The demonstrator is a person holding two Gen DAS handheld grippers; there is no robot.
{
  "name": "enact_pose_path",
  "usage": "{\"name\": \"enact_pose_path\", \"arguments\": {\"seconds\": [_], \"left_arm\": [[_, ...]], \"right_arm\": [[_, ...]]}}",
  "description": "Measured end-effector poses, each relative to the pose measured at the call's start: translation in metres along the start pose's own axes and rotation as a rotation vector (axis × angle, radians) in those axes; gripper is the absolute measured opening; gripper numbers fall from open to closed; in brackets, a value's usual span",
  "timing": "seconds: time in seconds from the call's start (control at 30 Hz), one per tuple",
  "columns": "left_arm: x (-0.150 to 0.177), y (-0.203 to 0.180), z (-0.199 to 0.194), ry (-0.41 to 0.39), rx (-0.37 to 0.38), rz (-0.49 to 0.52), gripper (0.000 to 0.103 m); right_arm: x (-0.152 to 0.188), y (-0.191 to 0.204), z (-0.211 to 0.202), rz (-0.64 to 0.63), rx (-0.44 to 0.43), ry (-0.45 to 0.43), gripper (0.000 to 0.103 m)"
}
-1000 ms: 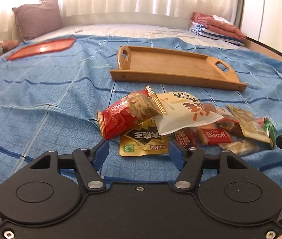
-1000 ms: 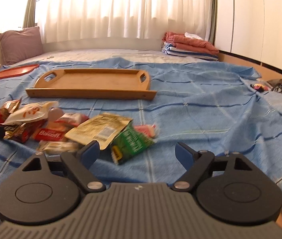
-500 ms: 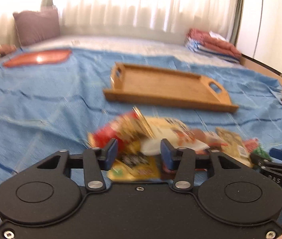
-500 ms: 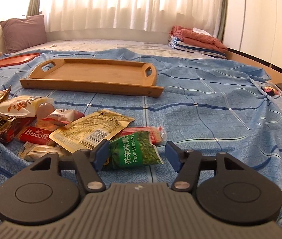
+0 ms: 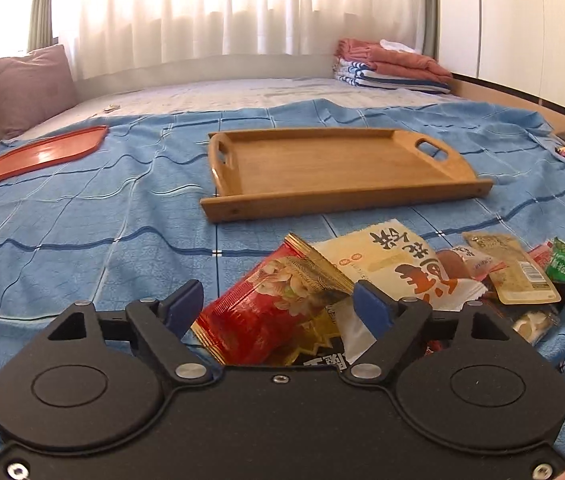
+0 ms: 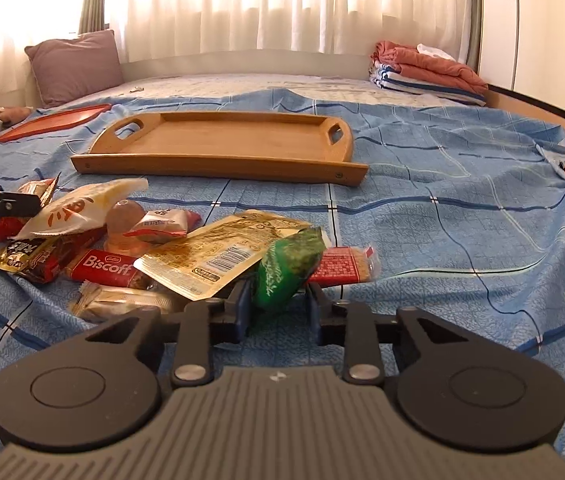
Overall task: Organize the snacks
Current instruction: 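Grasp the red nut bag with the left tool while the right tool grasps the green pea snack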
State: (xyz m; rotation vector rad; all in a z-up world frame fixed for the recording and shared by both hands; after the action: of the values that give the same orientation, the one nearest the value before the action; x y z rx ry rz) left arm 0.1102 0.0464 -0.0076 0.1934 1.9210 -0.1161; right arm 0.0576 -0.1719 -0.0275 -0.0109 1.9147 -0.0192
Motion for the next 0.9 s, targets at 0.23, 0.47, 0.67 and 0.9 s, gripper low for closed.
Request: {"name": "enact_pose_path", "arguments": {"seconds": [0.23, 0.47, 0.67, 0.9], "left_arm": [[0.002, 0.011, 0.009, 0.008, 0.014, -0.069, 0.086], [0.008, 0.018, 0.023, 0.020, 0.022, -0.117, 0.092], [0.008, 0.016, 0.017, 0.043, 0.075, -0.164, 0.064], [0.000, 0.004, -0.005, 0.013, 0.072, -0.151, 0.055]], "right_arm": [[-0.004, 0.000, -0.012, -0.134, 0.109, -0.077, 0.079], [-0.004, -0.001, 0.001, -0.237, 0.076, -0.050, 0.081], [0.003, 0.002, 0.006, -0.165, 0.031, 0.000, 0.068], [-0.002, 0.000, -0.003, -0.065, 0.008, 0.003, 0.024]]}}
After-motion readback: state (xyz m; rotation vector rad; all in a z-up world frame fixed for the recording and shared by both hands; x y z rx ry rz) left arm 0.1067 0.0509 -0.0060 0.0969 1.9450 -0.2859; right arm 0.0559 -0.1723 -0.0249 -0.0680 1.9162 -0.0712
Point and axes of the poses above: each gripper's, at about its wrist camera, not at the fingertips, and z roughly the way its jaws point, y to its left, x to its underside, the point moved 4 cm from there along z, roughly the way its jaws point, and after that the axes turned 12 degrees about -y, right-handed, at the moved point
